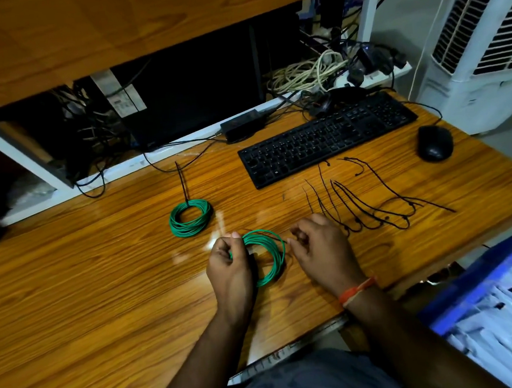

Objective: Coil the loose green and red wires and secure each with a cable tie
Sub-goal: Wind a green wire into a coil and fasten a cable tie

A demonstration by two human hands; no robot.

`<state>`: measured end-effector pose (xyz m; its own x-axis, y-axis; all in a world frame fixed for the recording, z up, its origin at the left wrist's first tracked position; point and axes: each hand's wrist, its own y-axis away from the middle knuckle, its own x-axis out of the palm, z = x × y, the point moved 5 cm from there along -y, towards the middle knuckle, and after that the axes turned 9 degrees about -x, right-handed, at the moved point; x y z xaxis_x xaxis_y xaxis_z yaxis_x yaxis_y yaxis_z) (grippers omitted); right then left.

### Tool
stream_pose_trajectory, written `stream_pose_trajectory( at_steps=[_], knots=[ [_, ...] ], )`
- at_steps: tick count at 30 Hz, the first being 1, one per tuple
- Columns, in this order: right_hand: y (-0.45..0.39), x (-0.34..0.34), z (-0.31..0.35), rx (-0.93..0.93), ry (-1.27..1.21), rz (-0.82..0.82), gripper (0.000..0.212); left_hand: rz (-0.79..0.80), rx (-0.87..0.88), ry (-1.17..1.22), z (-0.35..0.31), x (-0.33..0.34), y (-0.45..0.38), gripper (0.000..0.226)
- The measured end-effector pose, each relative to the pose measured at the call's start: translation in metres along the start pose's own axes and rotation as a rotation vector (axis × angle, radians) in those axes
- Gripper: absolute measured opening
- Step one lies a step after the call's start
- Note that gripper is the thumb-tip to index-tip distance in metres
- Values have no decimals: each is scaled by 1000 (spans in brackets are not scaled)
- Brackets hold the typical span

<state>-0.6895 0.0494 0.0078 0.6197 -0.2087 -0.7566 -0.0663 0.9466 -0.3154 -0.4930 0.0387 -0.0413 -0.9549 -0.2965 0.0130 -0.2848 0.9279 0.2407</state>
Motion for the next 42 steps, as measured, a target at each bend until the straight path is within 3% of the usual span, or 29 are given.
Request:
stream_pose_trajectory(
  at_steps=[4, 8, 10, 13, 17, 19, 21, 24, 28, 33, 38, 42],
  knots=[
    [-20, 4, 17, -47, 79, 59, 25, -51, -8, 47, 0, -12, 4, 38],
    [-45, 22, 37, -89, 271, 371, 21, -130, -1, 48, 2, -23, 0, 38],
    [-51, 28, 44, -127, 322, 454, 20, -141, 1, 19, 4, -24, -2, 39],
    [-54, 29, 44, -151, 263, 349, 19, -138, -9, 5, 8, -26, -5, 41],
    [-45, 3, 42, -63, -307, 9, 5, -167, -3, -2, 11, -26, -9, 46],
    [-31, -12, 51, -47, -557, -93, 14, -183, -1, -2, 10, -25, -9, 48],
    [-17, -12, 60, -58, -696, -55, 30, -192, -6, -14, 10, -24, -10, 52],
    [-3, 1, 66, -116, -587, 72, 47, -218, 9, -49, 7, -24, -9, 47],
    [7, 16, 62, -174, -449, 40, 66, -212, 27, -17, 3, -25, -3, 46],
    [8, 23, 70, -352, -309, -45, 14, -214, 7, -5, -2, -25, 0, 36],
    [6, 32, 65, -432, -124, -105, 14, -138, -52, 52, 1, -26, -2, 30],
    [-3, 44, 59, -427, -185, -64, 17, -73, -127, 87, -2, -22, -2, 27]
  ],
)
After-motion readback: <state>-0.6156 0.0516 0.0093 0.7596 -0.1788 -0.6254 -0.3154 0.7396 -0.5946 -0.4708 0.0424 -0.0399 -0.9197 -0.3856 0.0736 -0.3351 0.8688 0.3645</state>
